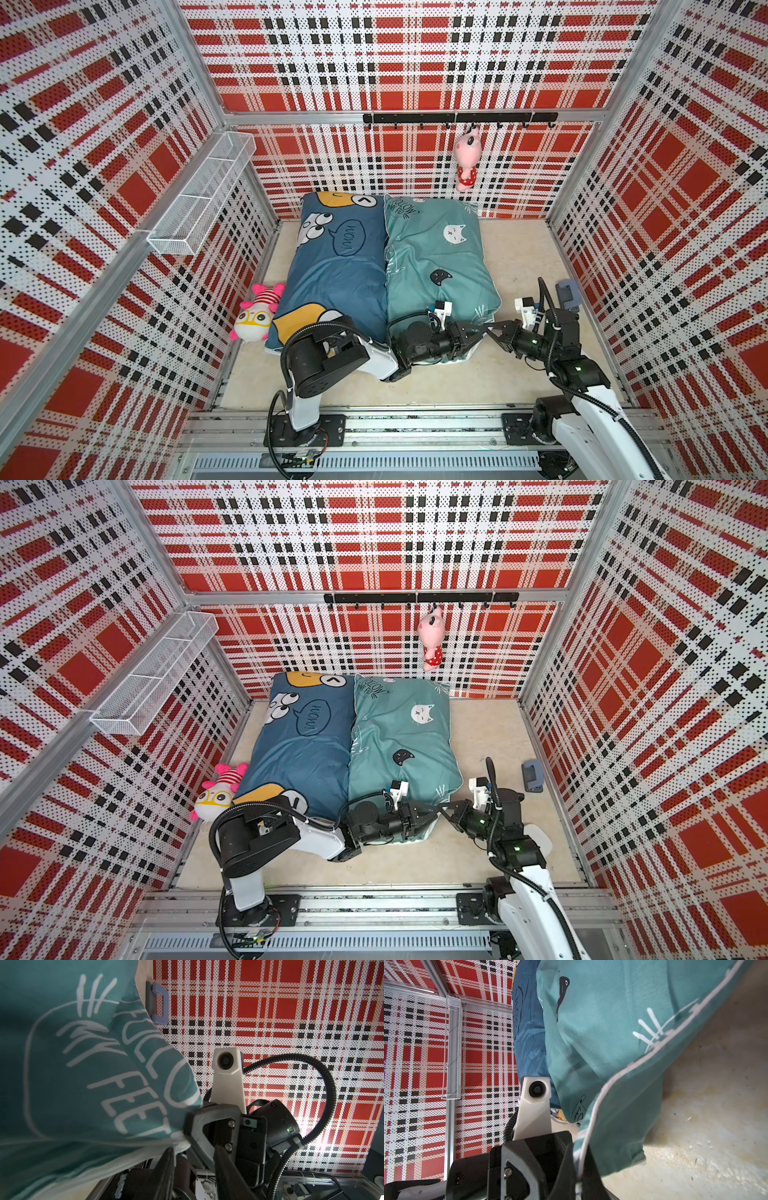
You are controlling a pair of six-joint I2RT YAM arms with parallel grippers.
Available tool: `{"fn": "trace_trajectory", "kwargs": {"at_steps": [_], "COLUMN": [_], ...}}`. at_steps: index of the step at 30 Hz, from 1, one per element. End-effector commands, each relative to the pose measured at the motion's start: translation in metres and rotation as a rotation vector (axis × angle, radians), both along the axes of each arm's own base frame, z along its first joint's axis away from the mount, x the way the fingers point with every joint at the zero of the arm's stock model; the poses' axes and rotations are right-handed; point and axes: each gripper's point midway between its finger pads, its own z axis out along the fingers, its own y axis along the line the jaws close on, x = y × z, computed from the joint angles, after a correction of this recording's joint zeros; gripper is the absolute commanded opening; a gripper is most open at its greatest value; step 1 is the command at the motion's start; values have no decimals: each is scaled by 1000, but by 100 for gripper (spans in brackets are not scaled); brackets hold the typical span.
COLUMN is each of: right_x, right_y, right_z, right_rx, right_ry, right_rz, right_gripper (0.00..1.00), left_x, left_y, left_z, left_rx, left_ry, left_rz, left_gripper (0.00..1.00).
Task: Zip up pillowcases
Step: Zip the zipper on the pillowcase.
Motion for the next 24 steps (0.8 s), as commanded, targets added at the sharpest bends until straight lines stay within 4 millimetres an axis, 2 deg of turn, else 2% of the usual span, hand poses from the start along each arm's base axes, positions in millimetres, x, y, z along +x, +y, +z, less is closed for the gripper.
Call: {"fn": "trace_trajectory", "kwargs": {"at_steps": [1,6,16,20,24], "right_x": [-1,-2,-3,-5,-5], "right_y": [3,4,6,8,7], "right_z": [4,4,10,8,7], "right_rx": [9,10,18,22,21], "right_ry": [-18,-21,-40,-33,-31], "right_rz": [13,18,37,52,50], "right_gripper": [0,0,0,0,0], "left_x": [-1,-1,-2,1,1], "left_y": [1,0,0,-1,-4], "left_z": [8,5,-6,-4,-2], "left_rx": [-35,-34,-16,-26,-31], "left_ry": [-17,-11,-2,-5,-8], "left_rz": [-5,-8,-10,-6,-10], "left_gripper": [34,31,39,43,42]}}
